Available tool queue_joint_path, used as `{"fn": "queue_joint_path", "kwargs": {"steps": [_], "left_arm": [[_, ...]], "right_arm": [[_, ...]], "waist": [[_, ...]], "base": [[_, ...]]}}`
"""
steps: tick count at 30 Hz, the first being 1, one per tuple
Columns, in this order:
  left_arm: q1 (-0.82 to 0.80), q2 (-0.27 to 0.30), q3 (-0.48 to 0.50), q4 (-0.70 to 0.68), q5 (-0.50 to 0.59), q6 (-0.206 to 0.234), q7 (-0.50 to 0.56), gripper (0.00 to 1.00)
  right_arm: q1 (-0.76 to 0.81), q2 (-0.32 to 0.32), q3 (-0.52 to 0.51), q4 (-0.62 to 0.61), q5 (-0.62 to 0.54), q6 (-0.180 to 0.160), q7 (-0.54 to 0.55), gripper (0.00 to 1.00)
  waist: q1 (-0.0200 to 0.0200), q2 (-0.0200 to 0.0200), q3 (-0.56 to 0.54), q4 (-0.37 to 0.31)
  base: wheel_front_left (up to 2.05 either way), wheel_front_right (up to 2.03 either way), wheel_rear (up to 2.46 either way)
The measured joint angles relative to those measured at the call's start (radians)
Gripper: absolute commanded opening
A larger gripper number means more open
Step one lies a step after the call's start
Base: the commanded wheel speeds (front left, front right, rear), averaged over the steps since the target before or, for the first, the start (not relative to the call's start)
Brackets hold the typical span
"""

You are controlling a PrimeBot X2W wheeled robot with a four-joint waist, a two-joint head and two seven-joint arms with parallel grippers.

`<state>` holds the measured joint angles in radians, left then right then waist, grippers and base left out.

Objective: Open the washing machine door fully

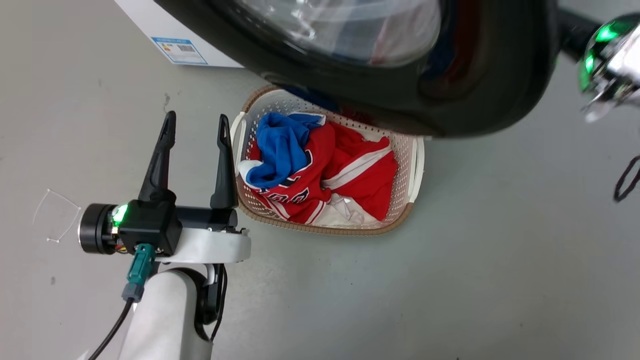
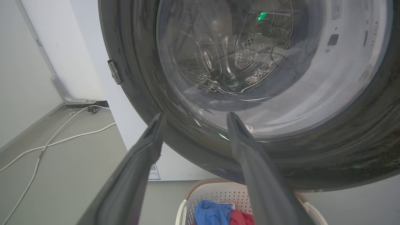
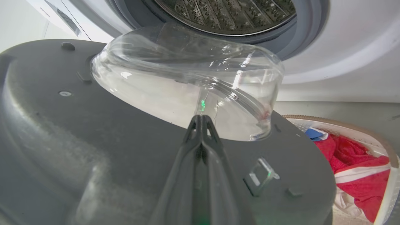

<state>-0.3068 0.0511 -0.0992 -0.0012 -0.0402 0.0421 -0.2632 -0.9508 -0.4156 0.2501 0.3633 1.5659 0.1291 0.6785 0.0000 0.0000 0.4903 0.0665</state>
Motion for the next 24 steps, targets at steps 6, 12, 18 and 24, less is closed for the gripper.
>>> {"fn": "queue_joint_path", "kwargs": {"steps": [6, 12, 18, 24], "left_arm": [[0.024, 0.0, 0.003, 0.01, 0.003, -0.007, 0.0, 1.0], [0.06, 0.0, 0.002, 0.022, 0.004, -0.009, 0.0, 1.0], [0.091, 0.0, -0.002, 0.031, 0.009, -0.015, 0.0, 1.0], [0.128, 0.0, -0.011, 0.039, 0.009, -0.015, 0.0, 1.0]], "right_arm": [[0.128, 0.026, 0.025, -0.101, 0.017, 0.0, 0.007, 0.0], [0.259, 0.058, 0.067, -0.208, 0.038, 0.0, 0.026, 0.0], [0.367, 0.086, 0.104, -0.287, 0.06, 0.0, 0.039, 0.0], [0.463, 0.126, 0.146, -0.334, 0.078, 0.0, 0.045, 0.0]], "waist": [[0.0, 0.0, -0.042, -0.002], [0.0, 0.0, -0.095, -0.001], [-0.0001, 0.0001, -0.148, 0.005], [-0.0001, 0.0001, -0.198, 0.012]], "base": [[0.0, 0.0, 0.0], [0.0, 0.0, 0.0], [0.0, 0.0, 0.0], [0.0, 0.0, 0.0]]}}
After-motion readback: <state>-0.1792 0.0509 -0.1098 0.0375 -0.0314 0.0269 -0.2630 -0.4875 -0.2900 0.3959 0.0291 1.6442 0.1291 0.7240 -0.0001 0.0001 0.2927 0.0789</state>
